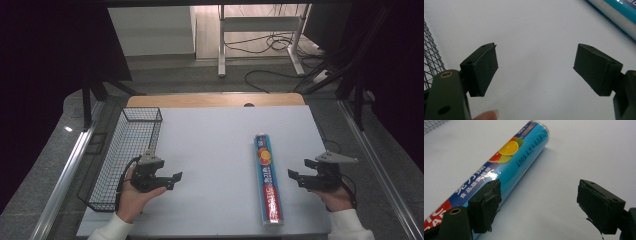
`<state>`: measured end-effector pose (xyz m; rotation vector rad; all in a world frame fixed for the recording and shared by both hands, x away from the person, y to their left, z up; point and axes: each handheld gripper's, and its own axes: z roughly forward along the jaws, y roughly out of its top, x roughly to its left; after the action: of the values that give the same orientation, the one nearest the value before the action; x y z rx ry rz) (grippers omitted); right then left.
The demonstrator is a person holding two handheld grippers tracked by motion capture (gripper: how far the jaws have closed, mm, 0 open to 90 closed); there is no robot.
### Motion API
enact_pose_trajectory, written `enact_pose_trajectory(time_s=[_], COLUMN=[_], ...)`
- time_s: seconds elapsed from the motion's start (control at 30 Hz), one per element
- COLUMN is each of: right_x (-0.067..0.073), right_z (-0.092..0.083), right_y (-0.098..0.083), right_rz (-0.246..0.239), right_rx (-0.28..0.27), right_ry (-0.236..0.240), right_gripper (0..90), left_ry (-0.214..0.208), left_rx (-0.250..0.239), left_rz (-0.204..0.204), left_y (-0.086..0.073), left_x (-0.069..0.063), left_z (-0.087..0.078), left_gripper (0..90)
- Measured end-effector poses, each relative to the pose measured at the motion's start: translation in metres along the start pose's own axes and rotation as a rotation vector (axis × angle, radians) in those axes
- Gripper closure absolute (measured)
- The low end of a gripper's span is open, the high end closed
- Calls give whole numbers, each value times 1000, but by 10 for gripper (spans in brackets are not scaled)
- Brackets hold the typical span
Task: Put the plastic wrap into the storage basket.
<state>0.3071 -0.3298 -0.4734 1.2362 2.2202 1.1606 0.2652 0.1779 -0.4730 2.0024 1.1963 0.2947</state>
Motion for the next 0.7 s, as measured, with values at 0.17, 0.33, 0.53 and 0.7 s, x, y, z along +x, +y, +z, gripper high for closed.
enact_pose_trajectory(time_s=[0.17, 0.33, 0.53, 0.7], right_x=[0, -1, -3, -2], right_z=[2, 1, -3, -7], right_y=[-1, 2, 1, 1], right_rz=[4, 17, 33, 22], right_rx=[13, 19, 43, 41], right_ry=[-1, -15, -73, -67], right_gripper=[200, 198, 203, 214], left_ry=[-4, -3, -7, -2], left_rx=[-2, -11, -18, -14], left_rz=[6, -1, -6, -1], left_y=[0, -2, -3, -2], left_x=[-2, 1, 5, 3], left_z=[-1, -5, -7, -6], left_gripper=[191, 191, 191, 192])
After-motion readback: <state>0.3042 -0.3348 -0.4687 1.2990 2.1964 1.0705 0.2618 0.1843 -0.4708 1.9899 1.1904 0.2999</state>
